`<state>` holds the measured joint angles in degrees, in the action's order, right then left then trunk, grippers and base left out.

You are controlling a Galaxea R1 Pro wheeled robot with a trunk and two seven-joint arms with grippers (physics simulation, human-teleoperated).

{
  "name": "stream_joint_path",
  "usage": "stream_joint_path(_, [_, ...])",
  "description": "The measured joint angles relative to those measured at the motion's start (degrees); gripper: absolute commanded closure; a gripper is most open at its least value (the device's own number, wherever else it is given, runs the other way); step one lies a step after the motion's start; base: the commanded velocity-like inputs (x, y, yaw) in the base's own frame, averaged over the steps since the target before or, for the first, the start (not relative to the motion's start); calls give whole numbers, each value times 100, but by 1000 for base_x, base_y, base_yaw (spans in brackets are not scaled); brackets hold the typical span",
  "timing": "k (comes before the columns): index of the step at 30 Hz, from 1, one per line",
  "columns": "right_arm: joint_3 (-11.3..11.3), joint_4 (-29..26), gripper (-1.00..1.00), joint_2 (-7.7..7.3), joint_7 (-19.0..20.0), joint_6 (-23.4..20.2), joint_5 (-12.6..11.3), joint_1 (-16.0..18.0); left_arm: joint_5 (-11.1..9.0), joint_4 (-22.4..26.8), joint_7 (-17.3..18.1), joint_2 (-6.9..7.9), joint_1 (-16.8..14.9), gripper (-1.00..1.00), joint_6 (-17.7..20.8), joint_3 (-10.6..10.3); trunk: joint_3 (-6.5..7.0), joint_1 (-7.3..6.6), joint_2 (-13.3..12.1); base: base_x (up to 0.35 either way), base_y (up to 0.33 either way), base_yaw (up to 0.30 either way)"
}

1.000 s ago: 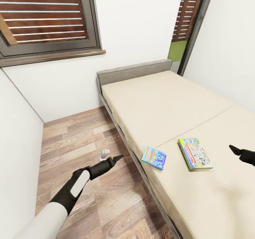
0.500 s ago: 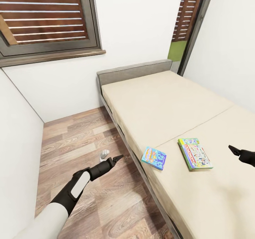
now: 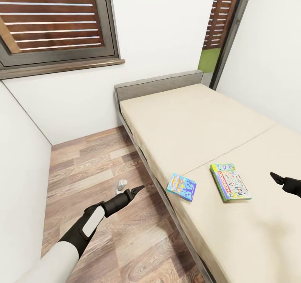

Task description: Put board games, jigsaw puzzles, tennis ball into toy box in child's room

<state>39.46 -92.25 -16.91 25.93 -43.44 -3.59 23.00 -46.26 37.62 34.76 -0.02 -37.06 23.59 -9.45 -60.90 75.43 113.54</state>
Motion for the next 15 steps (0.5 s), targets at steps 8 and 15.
stream_joint_path(8, [-3,0,-100,0,2,0,0,-1,-8,-59,3,17,-3,-100,-36,2,0,0,0,0,0,0])
stream_joint_path(15, [-6,0,-100,2,3,2,0,-4,-23,-59,-24,-4,-8,-100,-27,-1,0,0,0,0,0,0])
